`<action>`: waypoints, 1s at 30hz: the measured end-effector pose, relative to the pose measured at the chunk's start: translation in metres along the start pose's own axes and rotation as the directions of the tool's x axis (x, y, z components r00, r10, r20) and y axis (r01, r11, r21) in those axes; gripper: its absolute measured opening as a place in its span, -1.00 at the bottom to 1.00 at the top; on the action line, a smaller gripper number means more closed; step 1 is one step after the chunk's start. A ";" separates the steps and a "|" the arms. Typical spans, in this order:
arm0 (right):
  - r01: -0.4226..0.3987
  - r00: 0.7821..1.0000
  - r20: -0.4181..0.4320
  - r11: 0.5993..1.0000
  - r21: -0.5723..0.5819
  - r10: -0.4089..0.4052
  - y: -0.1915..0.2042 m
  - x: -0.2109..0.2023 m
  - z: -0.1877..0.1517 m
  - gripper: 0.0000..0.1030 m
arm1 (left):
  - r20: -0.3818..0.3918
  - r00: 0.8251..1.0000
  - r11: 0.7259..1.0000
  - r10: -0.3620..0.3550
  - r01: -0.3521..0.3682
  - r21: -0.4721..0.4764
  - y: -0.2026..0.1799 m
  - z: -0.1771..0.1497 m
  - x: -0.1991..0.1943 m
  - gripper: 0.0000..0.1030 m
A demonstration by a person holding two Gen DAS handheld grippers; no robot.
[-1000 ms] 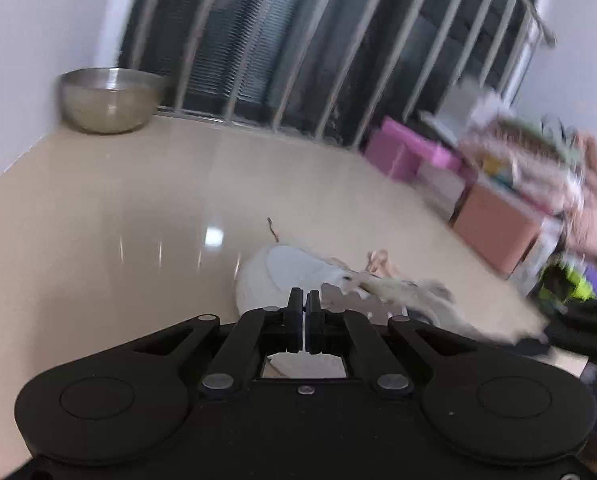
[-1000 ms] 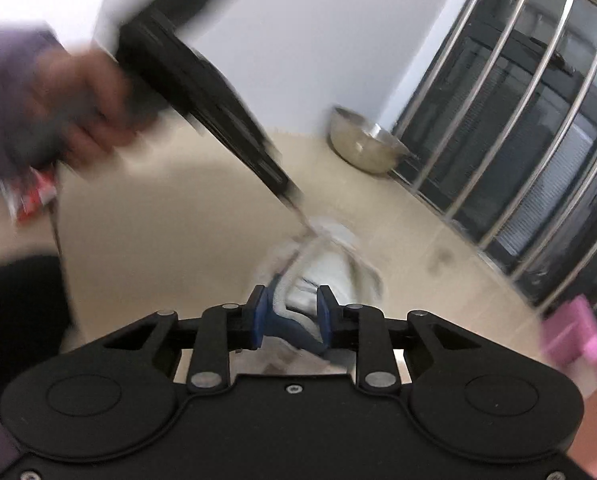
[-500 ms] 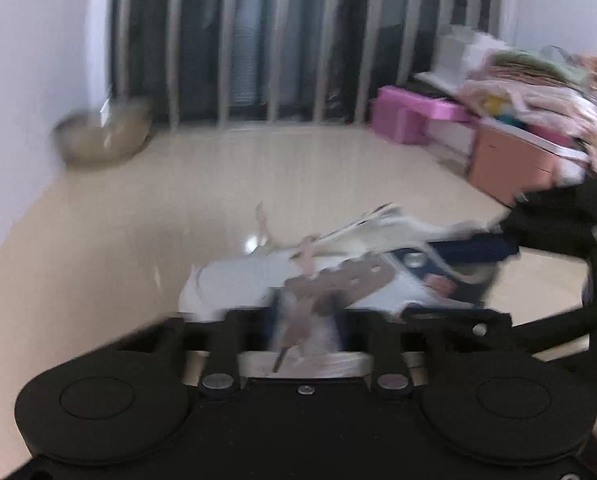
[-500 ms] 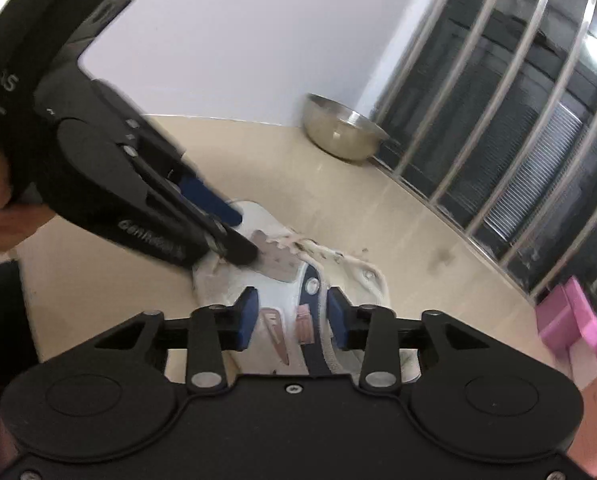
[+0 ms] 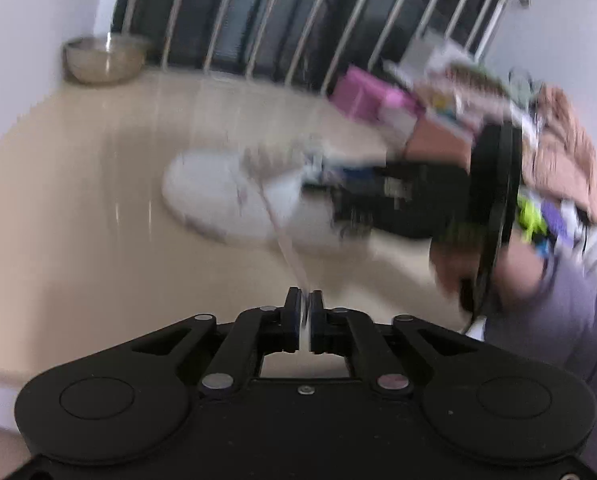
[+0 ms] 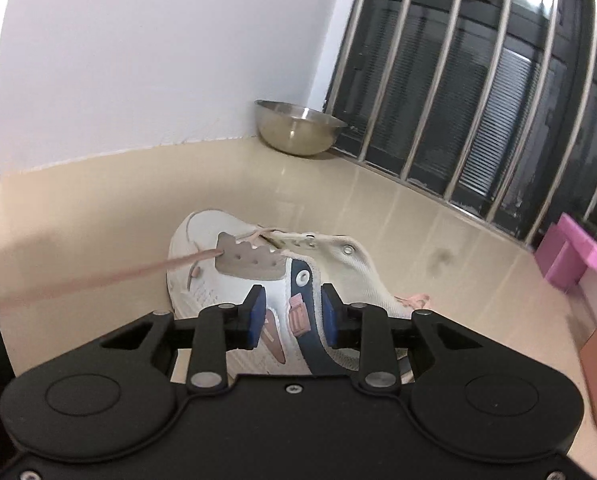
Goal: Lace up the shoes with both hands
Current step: 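Pull the pink lace through the eyelet with the left gripper while the right gripper holds the sneaker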
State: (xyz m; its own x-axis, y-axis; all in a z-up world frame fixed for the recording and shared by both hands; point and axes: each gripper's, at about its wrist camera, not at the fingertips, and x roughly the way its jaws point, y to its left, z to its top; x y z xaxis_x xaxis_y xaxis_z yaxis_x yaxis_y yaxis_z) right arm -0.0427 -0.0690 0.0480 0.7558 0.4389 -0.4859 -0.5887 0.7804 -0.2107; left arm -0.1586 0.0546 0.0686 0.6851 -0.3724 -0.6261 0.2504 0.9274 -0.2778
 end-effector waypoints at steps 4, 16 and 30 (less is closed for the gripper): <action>-0.012 1.000 0.009 0.999 0.029 0.012 -0.003 -0.003 -0.002 -0.39 | 0.077 0.990 0.993 0.118 -0.116 -0.020 0.014 0.021 0.023 -0.27; 0.029 0.999 0.026 0.996 0.088 -0.031 0.001 -0.003 -0.007 -0.38 | 0.074 0.987 0.990 0.142 -0.143 0.016 0.015 0.076 0.101 -1.00; 0.043 0.998 0.041 0.994 0.099 -0.047 0.002 -0.002 -0.009 -0.36 | 0.124 0.986 0.991 0.115 -0.123 0.055 0.005 0.002 0.011 -0.80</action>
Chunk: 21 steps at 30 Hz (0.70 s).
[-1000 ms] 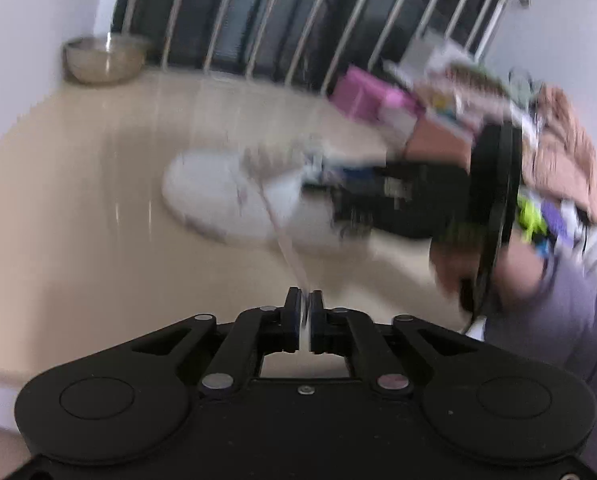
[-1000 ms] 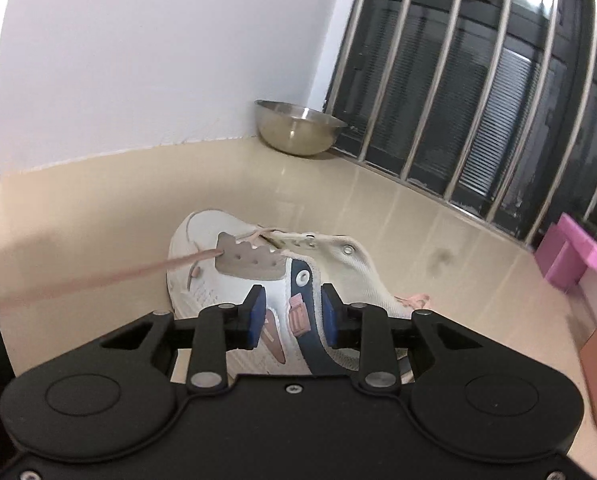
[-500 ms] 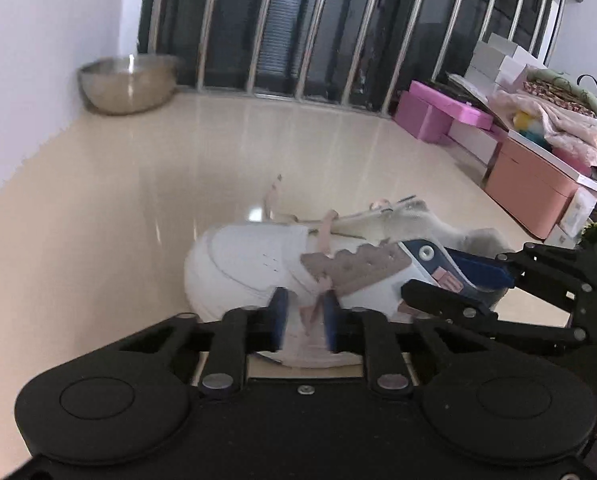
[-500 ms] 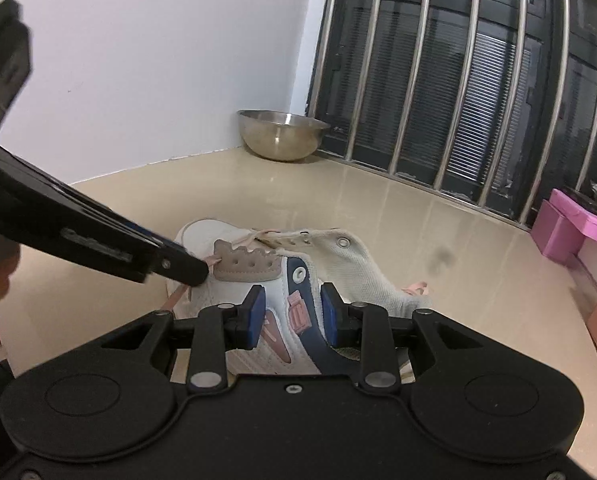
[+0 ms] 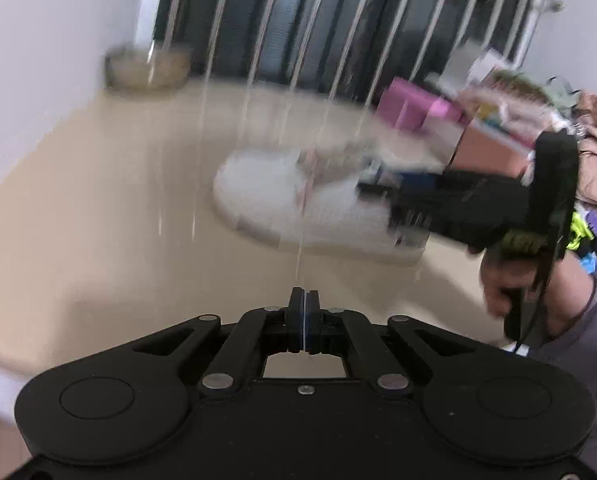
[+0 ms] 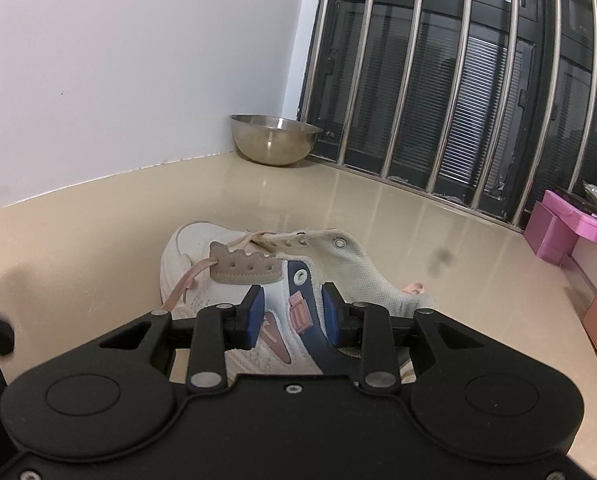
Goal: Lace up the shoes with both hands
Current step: 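Pull the pink lace through the eyelet with the left gripper while the right gripper holds the sneaker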
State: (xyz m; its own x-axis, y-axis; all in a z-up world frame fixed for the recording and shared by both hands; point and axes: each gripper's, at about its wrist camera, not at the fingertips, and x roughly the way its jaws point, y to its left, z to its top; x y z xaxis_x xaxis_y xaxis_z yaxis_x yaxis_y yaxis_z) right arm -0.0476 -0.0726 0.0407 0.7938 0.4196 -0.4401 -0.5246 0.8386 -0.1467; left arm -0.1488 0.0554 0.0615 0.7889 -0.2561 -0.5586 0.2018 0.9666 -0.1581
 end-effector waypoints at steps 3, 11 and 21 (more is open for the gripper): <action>-0.010 1.000 0.002 1.000 0.014 0.010 -0.002 -0.001 -0.001 -0.36 | 0.064 0.997 0.994 0.048 -0.054 0.093 -0.014 0.022 0.032 -0.31; -0.020 1.000 -0.009 0.999 0.040 0.020 -0.004 -0.002 0.000 -0.36 | 0.073 0.995 0.994 0.068 -0.074 0.084 -0.015 0.046 0.106 -0.89; -0.006 1.000 -0.001 0.999 0.032 0.006 -0.002 0.000 -0.002 -0.34 | 0.105 0.993 0.997 0.062 -0.066 0.038 -0.009 0.028 0.062 -1.00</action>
State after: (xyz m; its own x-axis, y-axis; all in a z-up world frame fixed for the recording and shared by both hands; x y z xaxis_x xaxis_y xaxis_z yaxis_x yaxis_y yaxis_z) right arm -0.0470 -0.0751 0.0388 0.7903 0.4245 -0.4417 -0.5196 0.8465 -0.1160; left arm -0.0855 0.0316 0.0515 0.8565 -0.1934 -0.4785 0.1712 0.9811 -0.0901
